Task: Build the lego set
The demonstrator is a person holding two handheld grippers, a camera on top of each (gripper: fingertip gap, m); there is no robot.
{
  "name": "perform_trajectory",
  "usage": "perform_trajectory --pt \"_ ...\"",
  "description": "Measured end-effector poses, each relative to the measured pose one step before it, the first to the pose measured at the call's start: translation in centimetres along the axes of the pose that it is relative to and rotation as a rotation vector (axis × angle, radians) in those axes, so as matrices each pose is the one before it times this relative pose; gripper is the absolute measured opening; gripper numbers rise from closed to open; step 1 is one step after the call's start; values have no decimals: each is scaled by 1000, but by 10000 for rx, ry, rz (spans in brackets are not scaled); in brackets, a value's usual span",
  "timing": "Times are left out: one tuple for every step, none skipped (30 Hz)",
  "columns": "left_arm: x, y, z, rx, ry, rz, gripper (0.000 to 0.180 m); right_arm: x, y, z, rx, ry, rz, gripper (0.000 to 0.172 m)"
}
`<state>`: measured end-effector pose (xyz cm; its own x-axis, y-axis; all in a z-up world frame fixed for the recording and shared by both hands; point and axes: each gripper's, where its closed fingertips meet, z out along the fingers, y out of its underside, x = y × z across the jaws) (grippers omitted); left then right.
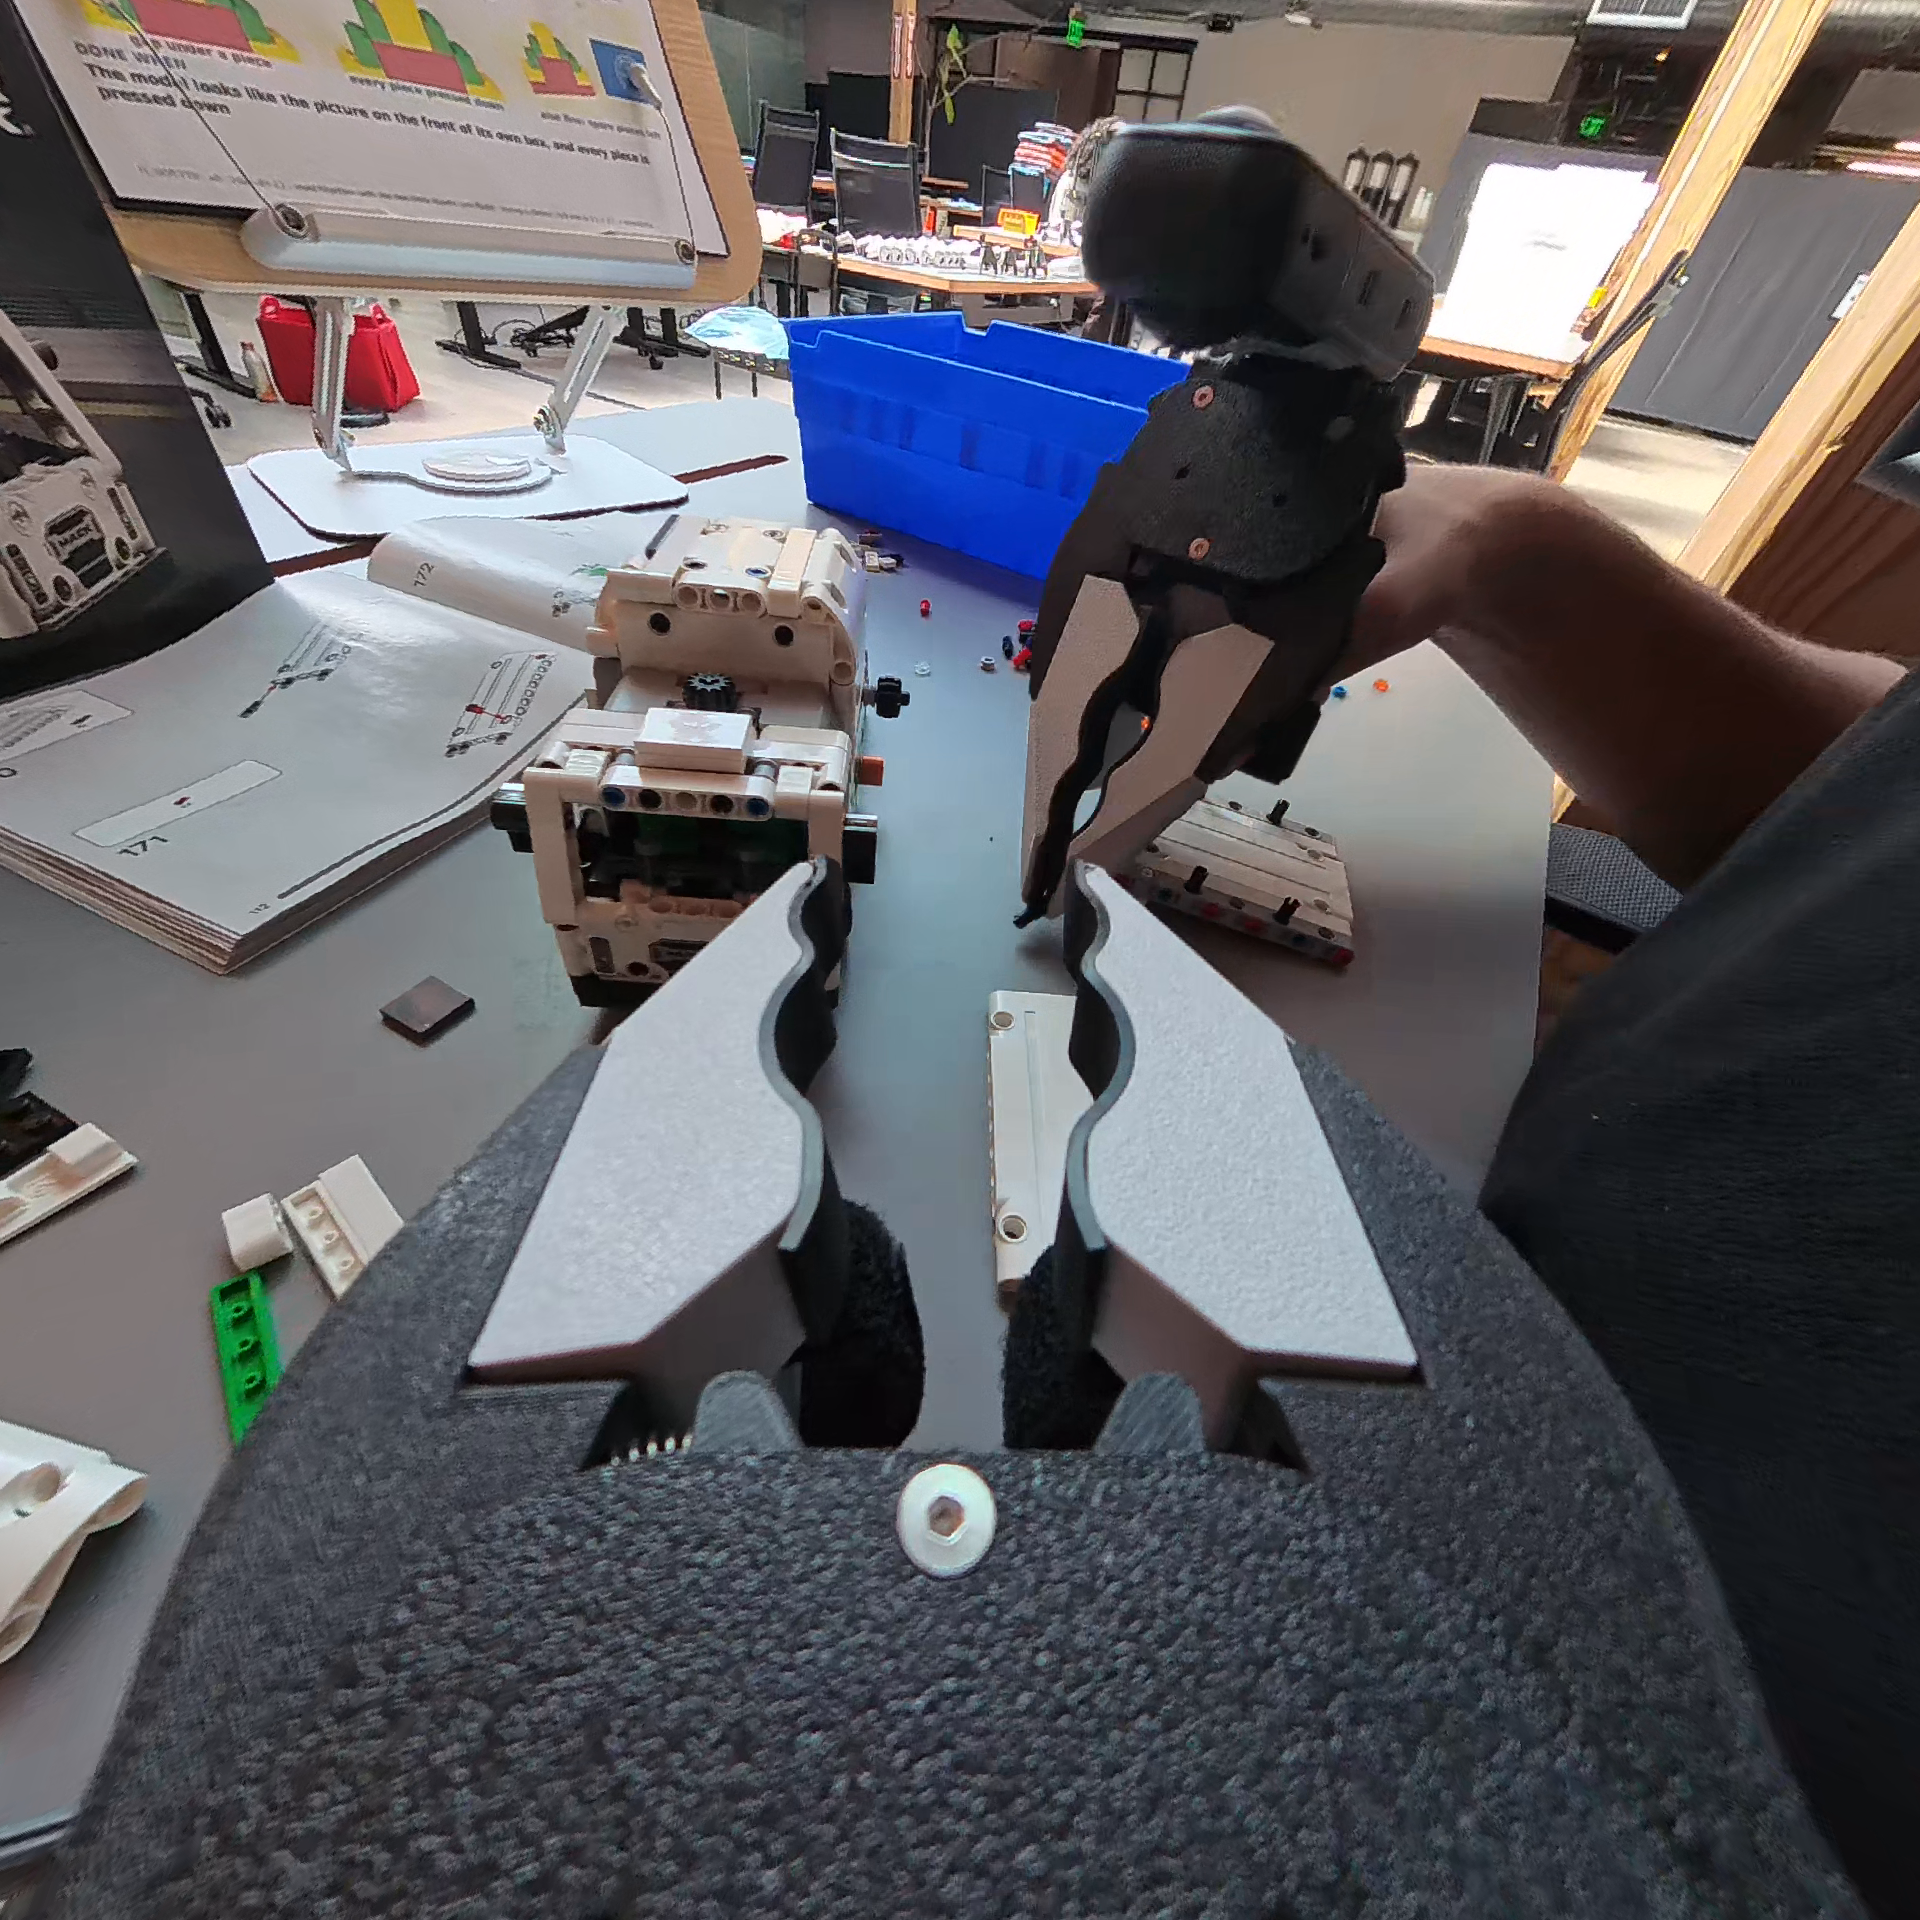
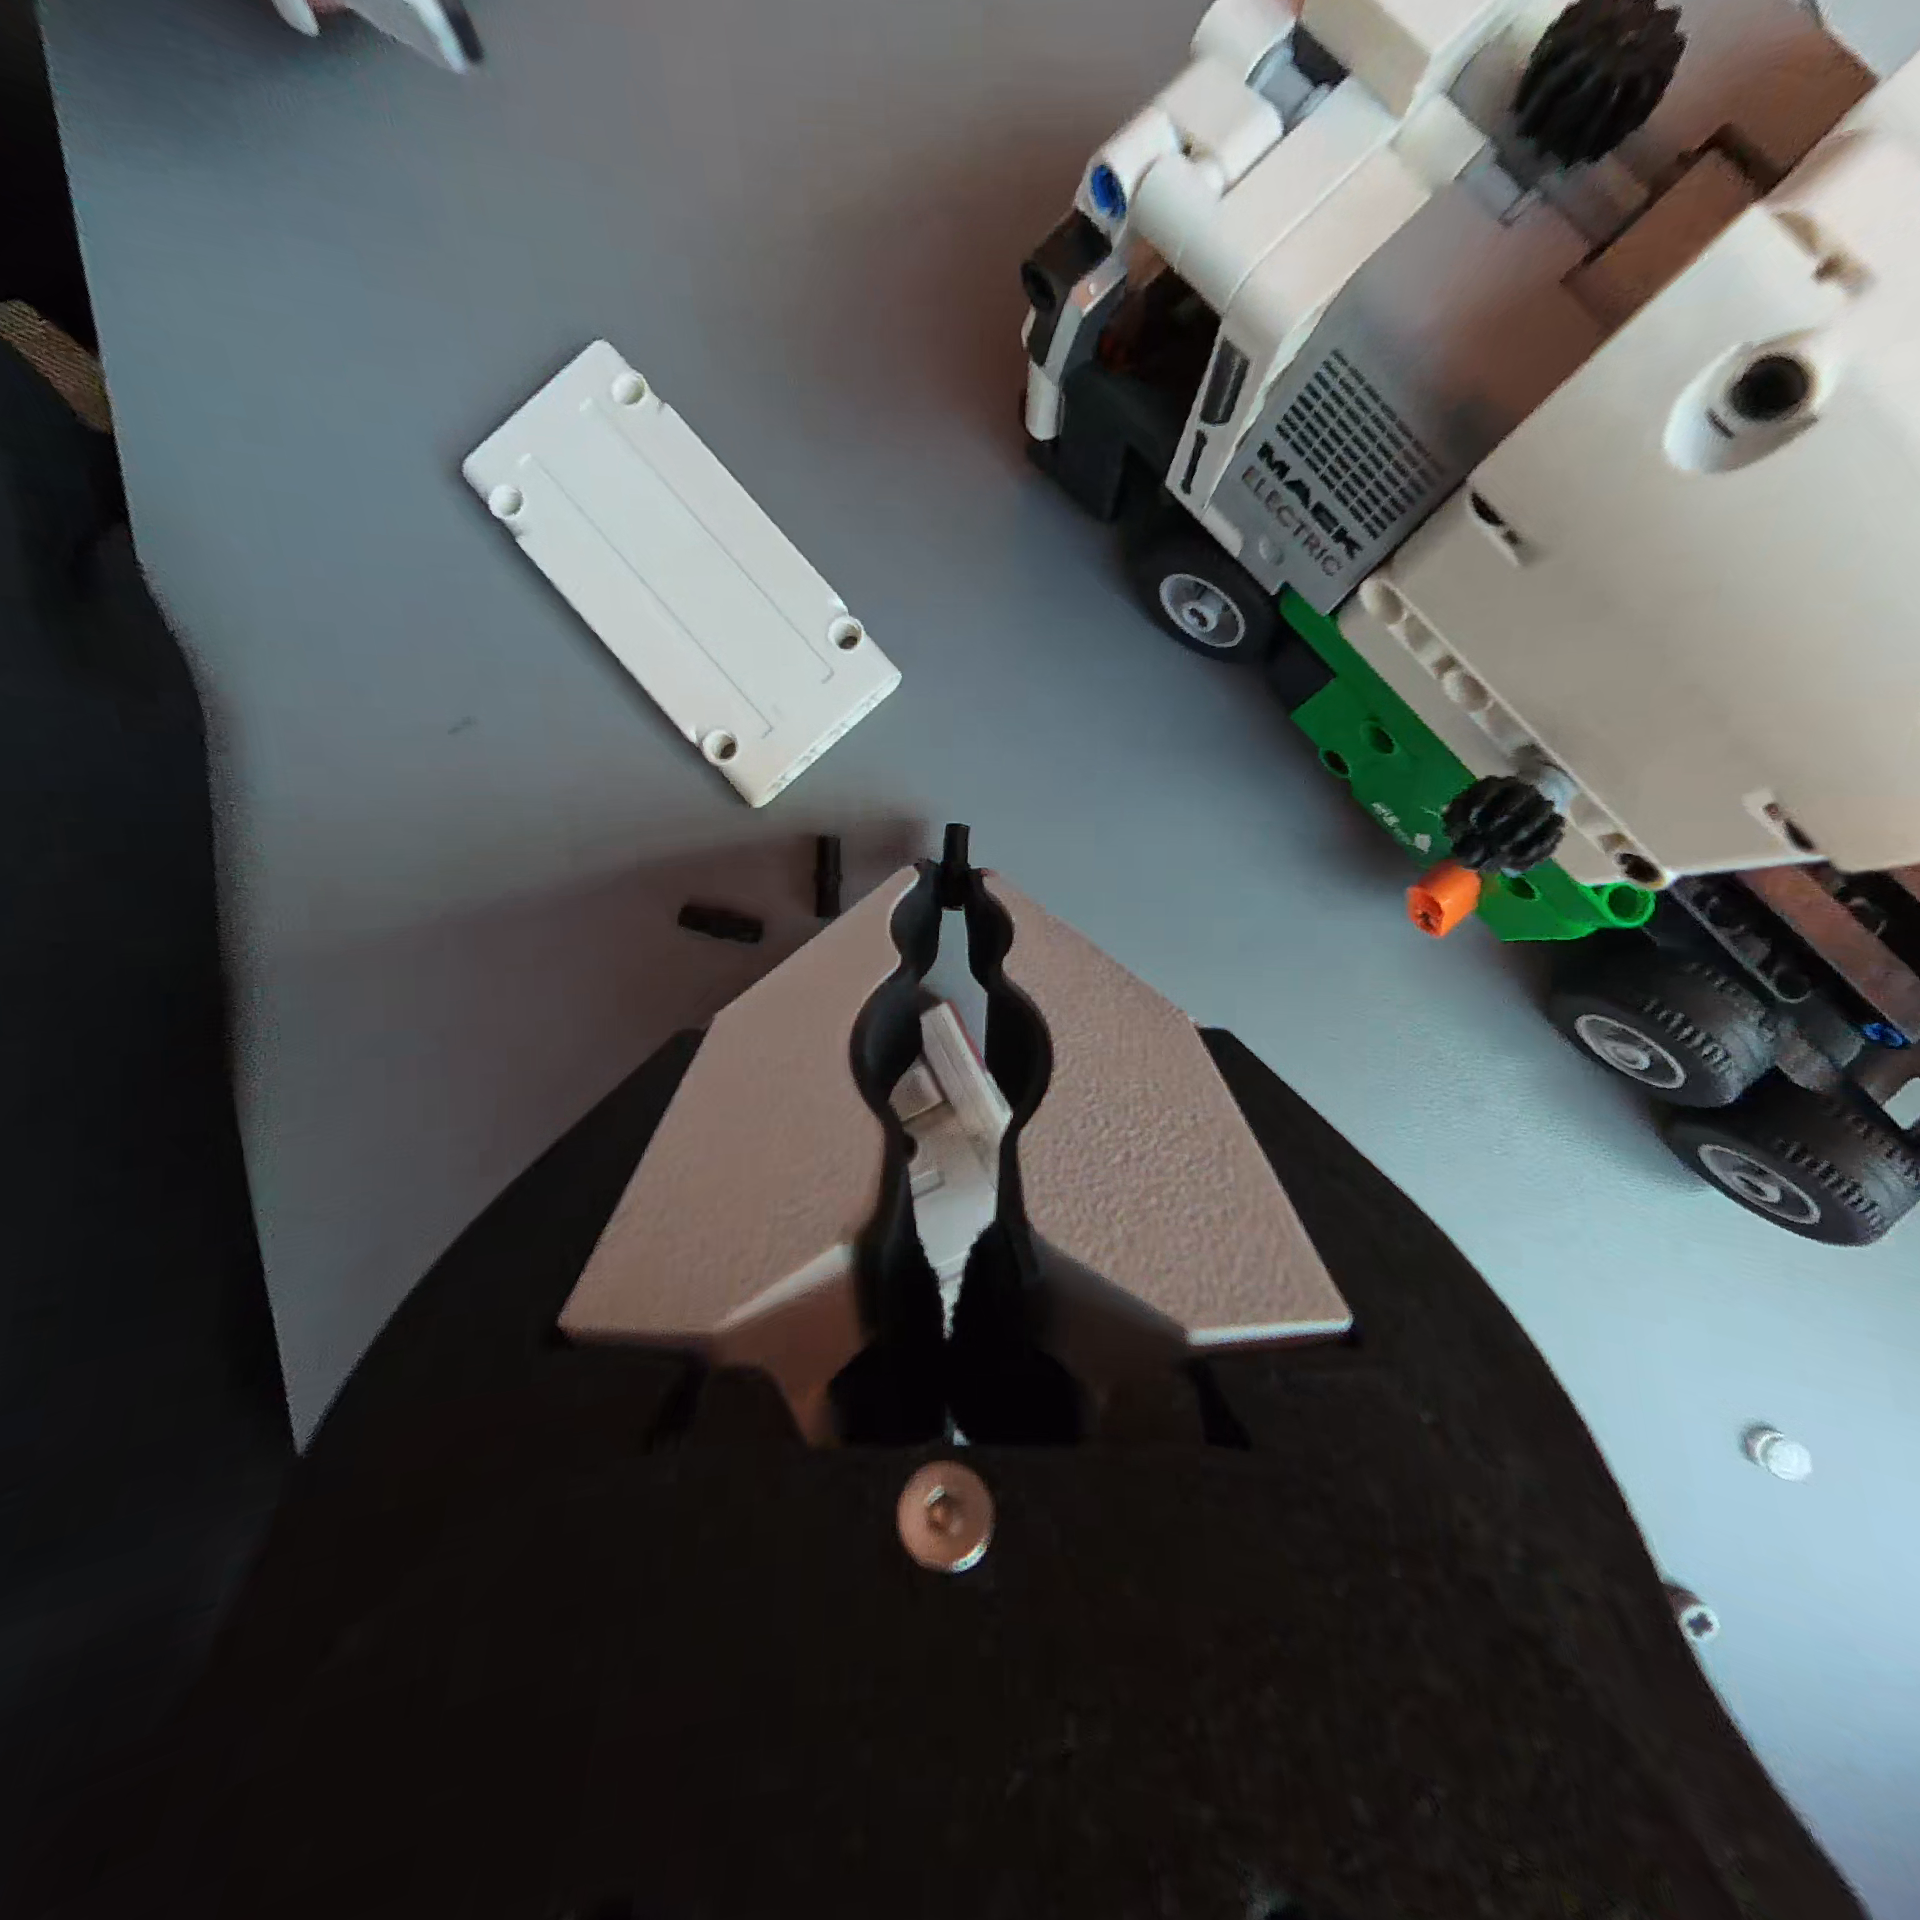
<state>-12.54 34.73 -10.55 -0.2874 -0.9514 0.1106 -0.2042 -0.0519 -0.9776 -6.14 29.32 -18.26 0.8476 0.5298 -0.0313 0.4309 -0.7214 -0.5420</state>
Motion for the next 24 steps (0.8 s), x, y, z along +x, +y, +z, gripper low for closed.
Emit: perform_trajectory --pt "-52 -46 -32 28 -14 -36 40 244 69 220 -111 85 73 2" --pt "-57 -17 -30 21 -22 -35 41 114 143 175 -122 19 25 3" --pt "-79 -17 -18 14 -47 -14 41 -18 139 137 -83 -39 8 3" --pt "-61 12 26 -10 -63 20 41 -26 100 96 -44 -38 27 3" --pt "11 58 59 -45 -37 51 41 -26 -76 12 57 -30 44 2" --pt "35 98 78 -74 -11 53 41 -10 32 14 0 -17 31 3" --pt "35 115 100 -87 4 25 41 35 21 -4 17 20 16 3" --pt "10 115 101 -86 21 -10 41 8 12 1 22 9 3 3" --pt "14 92 84 -77 36 -36 41 -2 11 12 30 3 17 3" --pt "-11 78 73 -61 44 -53 41 3 0 5 45 1 -10 3" --pt "-9 53 50 -46 41 -60 41 15 -24 -8 70 6 -39 4" --pt "-14 42 47 -37 37 -58 41 56 -49 -10 97 23 -67 10" --pt "-20 41 34 -33 27 -48 41 63 -83 -112 162 11 -51 17" --pt "-16 39 37 -29 14 -34 40 188 -198 -220 278 77 41 20" --pt "-16 26 35 -24 5 -19 40 169 -261 -365 329 61 70 20" --pt "-9 28 33 -22 3 -4 40 12 -277 -490 367 -51 61 20" --pt "-17 10 30 -15 -5 11 40 262 -360 -632 431 104 90 21" --pt "-36 -4 29 -2 -19 15 40 677 -430 -725 508 349 141 21" --pt "-68 -10 22 1 -28 1 40 827 -397 -761 542 425 170 21" --pt "-81 -12 19 1 -38 -12 39 995 -457 -795 611 519 197 21" --pt "-114 -21 18 7 -49 -14 39 1152 -443 -803 654 604 289 21" --pt "-128 -28 13 14 -60 -12 39 1103 -358 -776 609 544 341 20" --pt "-179 -56 28 25 -89 1 38 944 -247 -690 548 440 385 20" --pt "-236 -53 30 24 -131 12 37 914 -163 -596 474 442 429 20"
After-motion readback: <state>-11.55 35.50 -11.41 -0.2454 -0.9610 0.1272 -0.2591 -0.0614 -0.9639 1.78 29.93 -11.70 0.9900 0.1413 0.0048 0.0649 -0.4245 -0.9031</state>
